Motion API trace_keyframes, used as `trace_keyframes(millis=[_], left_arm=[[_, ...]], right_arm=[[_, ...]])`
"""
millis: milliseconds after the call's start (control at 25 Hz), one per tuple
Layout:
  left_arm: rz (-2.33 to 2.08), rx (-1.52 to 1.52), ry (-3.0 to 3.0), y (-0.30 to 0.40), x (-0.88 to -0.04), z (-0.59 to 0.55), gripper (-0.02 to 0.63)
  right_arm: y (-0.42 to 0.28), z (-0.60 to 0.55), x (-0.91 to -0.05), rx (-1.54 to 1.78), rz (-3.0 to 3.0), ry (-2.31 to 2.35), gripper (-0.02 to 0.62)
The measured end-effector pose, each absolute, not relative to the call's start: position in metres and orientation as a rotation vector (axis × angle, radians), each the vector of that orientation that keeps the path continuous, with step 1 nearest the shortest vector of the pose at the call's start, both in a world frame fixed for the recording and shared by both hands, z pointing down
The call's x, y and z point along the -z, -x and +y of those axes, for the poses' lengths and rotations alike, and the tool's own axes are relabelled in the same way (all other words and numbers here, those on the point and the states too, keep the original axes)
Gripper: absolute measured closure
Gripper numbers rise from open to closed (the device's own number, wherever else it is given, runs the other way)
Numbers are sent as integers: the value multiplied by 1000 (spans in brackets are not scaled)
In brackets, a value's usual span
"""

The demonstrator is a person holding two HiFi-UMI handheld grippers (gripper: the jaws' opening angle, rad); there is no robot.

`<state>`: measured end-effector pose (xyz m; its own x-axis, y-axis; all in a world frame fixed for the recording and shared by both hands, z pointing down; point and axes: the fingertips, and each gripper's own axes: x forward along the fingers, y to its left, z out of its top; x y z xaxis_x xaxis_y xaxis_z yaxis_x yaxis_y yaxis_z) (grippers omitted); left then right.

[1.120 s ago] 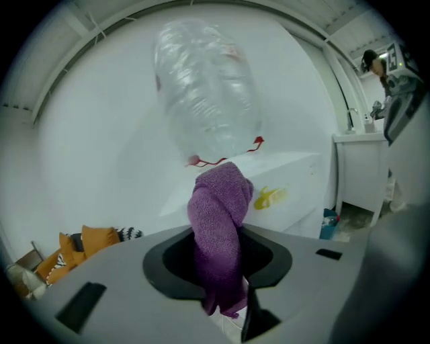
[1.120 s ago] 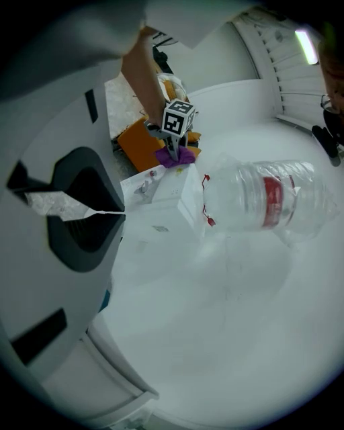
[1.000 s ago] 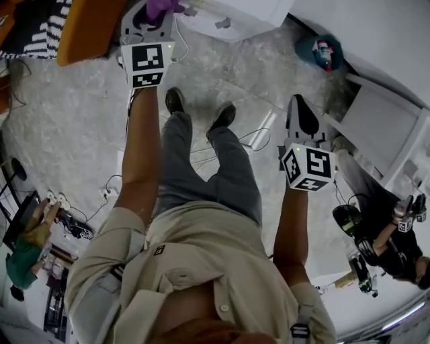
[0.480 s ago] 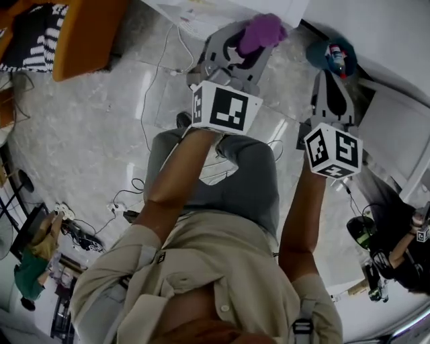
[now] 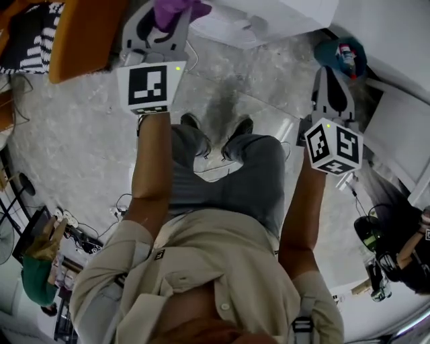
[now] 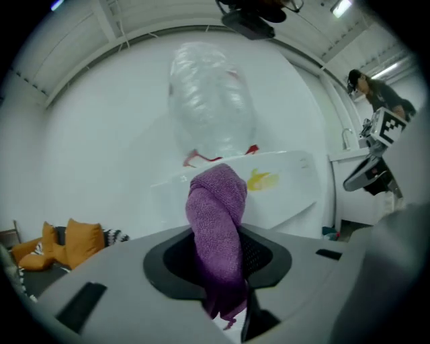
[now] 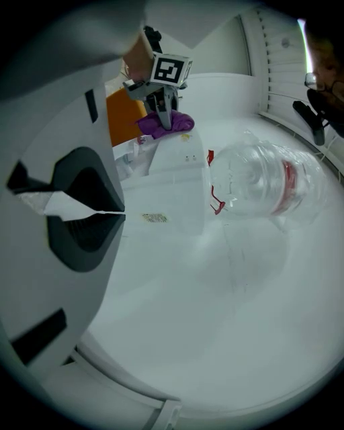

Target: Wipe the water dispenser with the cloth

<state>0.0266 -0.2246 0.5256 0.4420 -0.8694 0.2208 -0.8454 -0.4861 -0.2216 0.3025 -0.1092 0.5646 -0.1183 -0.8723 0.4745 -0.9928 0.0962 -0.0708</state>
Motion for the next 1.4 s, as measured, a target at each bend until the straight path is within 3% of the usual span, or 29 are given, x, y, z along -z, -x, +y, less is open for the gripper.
trace_keyframes(millis=[160, 400, 520, 800, 1040, 1280, 1400], left_arm=[[1596, 536, 2513, 16, -532, -242, 471], [1406, 489, 2520, -34, -564, -223, 471], [1379, 295, 2462, -45, -568, -216, 474], [1561, 311, 2451, 11, -652, -241, 474], [1460, 151, 2683, -51, -710, -247, 475], [977, 342, 2762, -184, -744, -196, 475], [951, 374, 2740, -194, -752, -195, 483]], right_arm=[[-292, -122, -567, -506, -2091, -1849, 569], [-288, -151, -575, -345, -2141, -1972, 569], [-299, -160, -601, -295, -2137, -2024, 569], [-312, -170, -672, -162, -2163, -2090, 569], [-303, -165, -700, -107, -2199, -2091, 569], [-320, -159, -717, -105, -2176, -2129, 569], [-335, -161, -738, -144, -2131, -2129, 569]])
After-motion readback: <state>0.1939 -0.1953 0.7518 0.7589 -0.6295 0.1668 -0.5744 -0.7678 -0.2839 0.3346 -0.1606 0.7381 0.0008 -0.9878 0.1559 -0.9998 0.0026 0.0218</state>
